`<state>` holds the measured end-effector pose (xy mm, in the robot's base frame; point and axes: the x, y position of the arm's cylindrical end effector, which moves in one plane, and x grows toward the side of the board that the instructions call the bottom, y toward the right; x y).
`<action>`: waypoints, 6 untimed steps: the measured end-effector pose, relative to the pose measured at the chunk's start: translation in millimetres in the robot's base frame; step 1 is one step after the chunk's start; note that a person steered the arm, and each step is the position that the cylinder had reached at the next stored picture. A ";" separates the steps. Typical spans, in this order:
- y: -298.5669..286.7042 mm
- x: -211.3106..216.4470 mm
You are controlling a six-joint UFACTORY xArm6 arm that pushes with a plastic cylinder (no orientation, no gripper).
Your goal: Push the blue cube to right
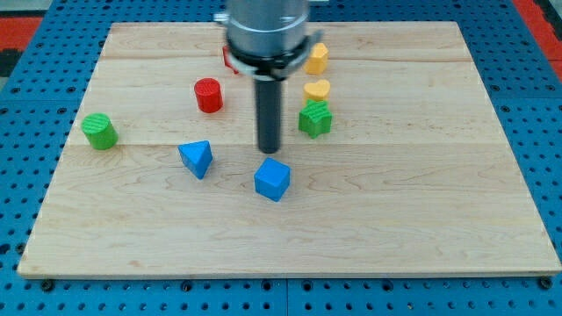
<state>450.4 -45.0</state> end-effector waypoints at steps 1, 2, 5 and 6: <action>13.9 34.8; 32.6 39.3; 92.2 70.3; 146.7 58.9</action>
